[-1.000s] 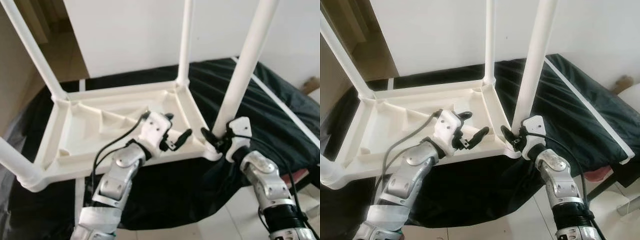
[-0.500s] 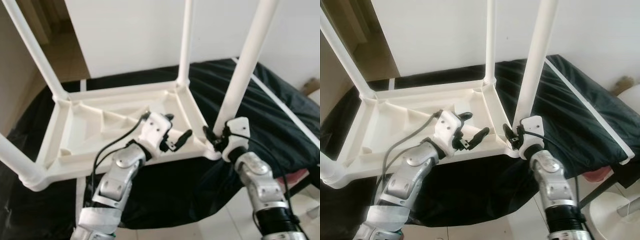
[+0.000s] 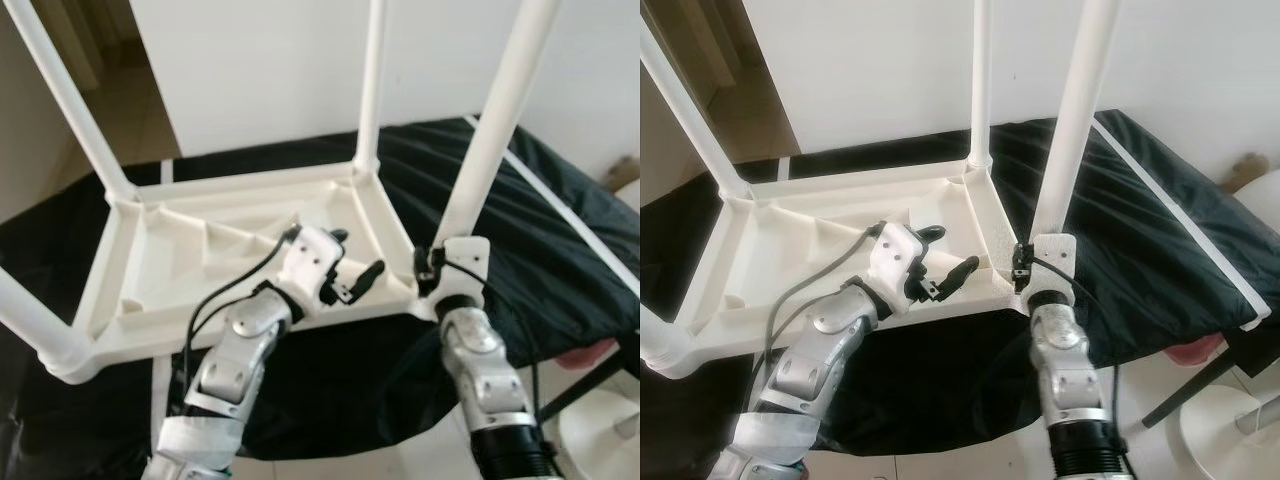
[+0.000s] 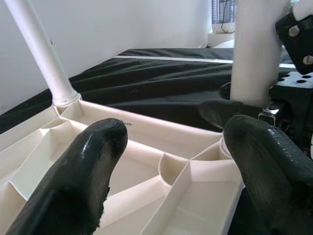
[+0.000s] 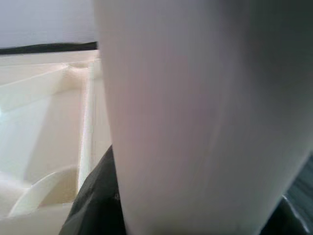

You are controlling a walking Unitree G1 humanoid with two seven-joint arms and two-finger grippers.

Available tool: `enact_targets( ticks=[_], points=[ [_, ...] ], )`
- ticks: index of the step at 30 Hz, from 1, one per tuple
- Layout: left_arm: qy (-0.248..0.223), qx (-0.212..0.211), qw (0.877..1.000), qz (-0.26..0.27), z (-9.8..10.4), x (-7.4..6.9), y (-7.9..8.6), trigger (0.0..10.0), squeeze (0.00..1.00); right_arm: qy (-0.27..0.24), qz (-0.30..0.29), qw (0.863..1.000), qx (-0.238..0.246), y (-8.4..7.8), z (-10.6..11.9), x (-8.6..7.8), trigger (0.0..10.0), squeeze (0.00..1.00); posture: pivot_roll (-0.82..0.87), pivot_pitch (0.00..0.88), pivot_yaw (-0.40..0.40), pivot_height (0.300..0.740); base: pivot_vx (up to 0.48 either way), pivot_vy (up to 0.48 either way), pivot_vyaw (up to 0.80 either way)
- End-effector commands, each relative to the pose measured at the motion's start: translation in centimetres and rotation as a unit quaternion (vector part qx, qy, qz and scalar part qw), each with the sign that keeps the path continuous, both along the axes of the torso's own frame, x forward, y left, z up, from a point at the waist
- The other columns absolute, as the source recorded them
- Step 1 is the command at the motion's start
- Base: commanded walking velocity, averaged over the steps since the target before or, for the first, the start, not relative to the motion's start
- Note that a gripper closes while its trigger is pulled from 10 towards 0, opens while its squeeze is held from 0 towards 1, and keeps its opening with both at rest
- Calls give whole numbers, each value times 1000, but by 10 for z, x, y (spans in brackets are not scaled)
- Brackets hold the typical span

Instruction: Building children table

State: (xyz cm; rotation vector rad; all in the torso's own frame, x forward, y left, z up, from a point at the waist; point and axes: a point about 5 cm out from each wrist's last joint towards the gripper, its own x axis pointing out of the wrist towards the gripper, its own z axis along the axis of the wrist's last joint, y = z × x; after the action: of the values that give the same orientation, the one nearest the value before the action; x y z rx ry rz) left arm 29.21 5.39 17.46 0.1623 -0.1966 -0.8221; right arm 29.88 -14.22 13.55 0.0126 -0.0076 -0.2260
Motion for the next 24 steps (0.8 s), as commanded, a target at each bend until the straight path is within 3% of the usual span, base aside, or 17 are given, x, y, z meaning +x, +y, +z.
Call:
enact_targets(
  ticks=[1, 6, 16, 17, 19, 24],
  points=[
    [3, -1, 1000, 4, 0, 0, -1, 10000, 0, 35, -39, 999, 3, -5, -12, -5, 10000, 0, -11, 0, 22, 740, 0, 0, 0],
    [2, -2, 1000, 4, 0, 0, -1, 10000, 0, 26, -22, 999, 14, 7, -9, -5, 10000, 0, -7, 0, 20, 740, 0, 0, 0],
    [2, -3, 1000, 5, 0, -1, -1, 10000, 0, 14, -19, 1000, 16, 7, -3, -5, 10000, 0, -2, 0, 20, 740, 0, 0, 0],
    [2, -3, 1000, 5, 1, -1, -1, 10000, 0, 11, -19, 1000, 15, 7, -2, -5, 10000, 173, -2, 0, 20, 740, 0, 0, 0],
    [1, -3, 1000, 6, 1, 0, 0, 10000, 0, 0, -17, 1000, 15, 3, 1, -4, 10000, 1000, -1, 0, 22, 740, 0, 0, 0],
    [1, -3, 1000, 6, 1, 0, 0, 10000, 0, -21, 3, 1000, 15, -9, 5, -6, 10000, 1000, -3, 0, 25, 740, 0, 0, 0]
  ],
)
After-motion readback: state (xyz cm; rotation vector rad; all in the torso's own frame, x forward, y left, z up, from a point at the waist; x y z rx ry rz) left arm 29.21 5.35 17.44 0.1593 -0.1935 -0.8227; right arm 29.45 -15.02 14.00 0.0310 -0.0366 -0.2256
